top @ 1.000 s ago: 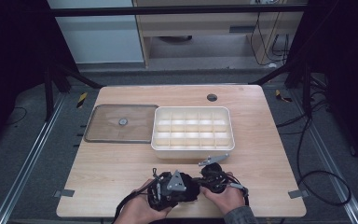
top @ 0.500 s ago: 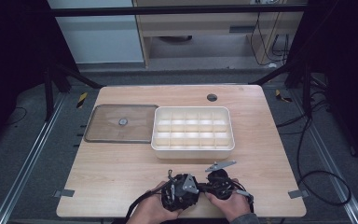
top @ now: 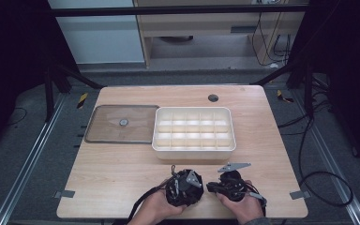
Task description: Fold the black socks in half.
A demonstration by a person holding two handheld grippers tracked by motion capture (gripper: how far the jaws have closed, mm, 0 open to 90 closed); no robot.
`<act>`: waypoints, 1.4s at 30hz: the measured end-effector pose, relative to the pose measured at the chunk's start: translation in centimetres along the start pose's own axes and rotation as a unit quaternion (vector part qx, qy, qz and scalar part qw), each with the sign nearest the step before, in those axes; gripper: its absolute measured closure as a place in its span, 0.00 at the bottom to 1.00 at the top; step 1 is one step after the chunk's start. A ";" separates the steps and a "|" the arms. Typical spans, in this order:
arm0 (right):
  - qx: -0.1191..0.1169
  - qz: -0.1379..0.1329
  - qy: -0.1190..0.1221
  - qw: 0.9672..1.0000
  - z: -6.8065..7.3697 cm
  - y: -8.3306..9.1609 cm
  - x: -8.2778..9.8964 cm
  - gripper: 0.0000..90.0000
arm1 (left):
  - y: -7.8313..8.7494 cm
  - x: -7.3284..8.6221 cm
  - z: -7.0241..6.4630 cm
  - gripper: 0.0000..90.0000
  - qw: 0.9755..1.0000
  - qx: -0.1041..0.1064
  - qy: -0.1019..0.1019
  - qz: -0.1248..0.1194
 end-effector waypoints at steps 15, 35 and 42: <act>0.006 -0.001 0.001 1.000 0.1 -0.1 0.2 0.89 | -0.2 -0.1 0.0 0.94 1.000 -0.007 0.011 -0.005; 0.010 0.003 -0.002 1.000 0.2 -0.6 0.0 0.84 | 0.0 0.0 0.9 0.93 0.999 0.002 0.028 -0.017; 0.010 0.006 -0.006 1.000 0.0 -0.6 0.0 0.81 | 0.3 0.2 0.9 0.90 0.999 -0.014 0.033 -0.027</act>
Point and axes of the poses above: each handheld gripper's, and its own axes: y roughly backward along the jaws, x roughly out of its underside, z roughly to its left, the point moved 2 cm from there along -y, roughly forward along the jaws, and after that the axes turned 13 degrees about z, right-handed, at the moved point
